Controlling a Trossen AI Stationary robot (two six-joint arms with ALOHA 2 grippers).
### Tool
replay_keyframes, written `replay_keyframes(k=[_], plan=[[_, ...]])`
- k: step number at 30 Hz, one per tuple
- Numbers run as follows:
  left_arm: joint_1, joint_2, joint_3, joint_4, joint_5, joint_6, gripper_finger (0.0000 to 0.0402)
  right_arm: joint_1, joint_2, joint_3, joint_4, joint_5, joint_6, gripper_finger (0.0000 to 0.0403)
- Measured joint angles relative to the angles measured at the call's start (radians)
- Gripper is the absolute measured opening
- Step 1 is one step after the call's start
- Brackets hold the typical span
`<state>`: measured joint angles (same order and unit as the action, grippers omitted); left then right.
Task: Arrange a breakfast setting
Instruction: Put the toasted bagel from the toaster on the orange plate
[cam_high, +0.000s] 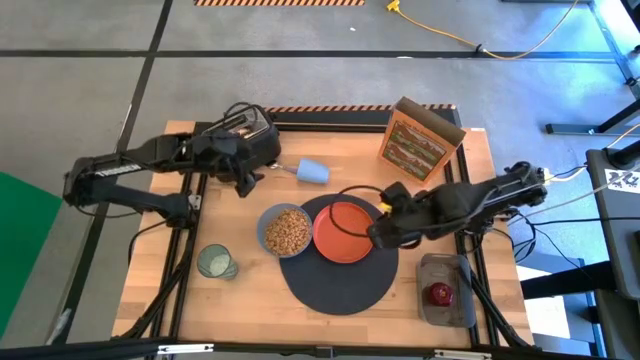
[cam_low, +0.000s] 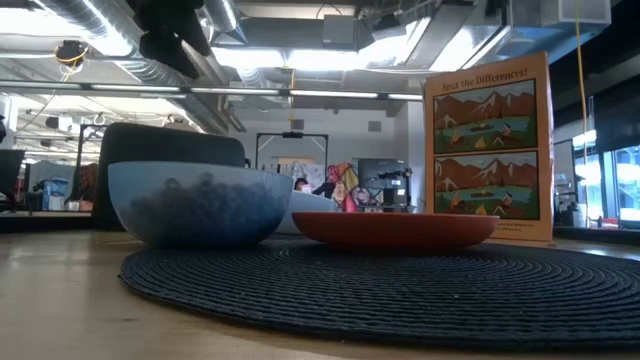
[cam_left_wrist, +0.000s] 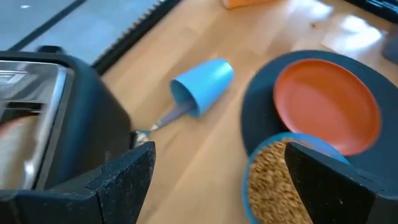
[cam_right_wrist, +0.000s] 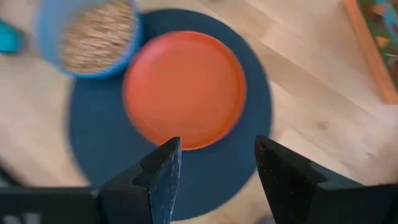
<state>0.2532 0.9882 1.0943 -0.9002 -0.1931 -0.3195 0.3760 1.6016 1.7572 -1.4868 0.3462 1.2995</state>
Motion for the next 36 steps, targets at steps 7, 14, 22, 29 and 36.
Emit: replay_keyframes(k=[7, 14, 22, 29, 36], plan=[[0.232, 0.005, 0.001, 0.029, 0.040, 0.018, 0.0352, -0.105, -0.035, -0.285, 0.300, -0.188, -0.187, 0.0195], [0.445, 0.076, 0.001, 0.030, 0.125, 0.039, 0.0330, -0.209, -0.092, -0.508, 0.713, -0.383, -0.413, 0.0195], [0.544, 0.135, 0.001, 0.019, 0.202, 0.132, 0.0284, -0.355, -0.132, -0.536, 0.735, -0.495, -0.640, 0.0195], [0.566, 0.129, 0.001, 0.013, 0.159, 0.219, 0.0267, -0.476, -0.145, -0.536, 0.741, -0.546, -0.781, 0.0195], [0.554, 0.122, 0.121, -0.066, 0.155, 0.226, 0.0256, -0.559, -0.146, -0.536, 0.860, -0.572, -0.841, 0.0195]])
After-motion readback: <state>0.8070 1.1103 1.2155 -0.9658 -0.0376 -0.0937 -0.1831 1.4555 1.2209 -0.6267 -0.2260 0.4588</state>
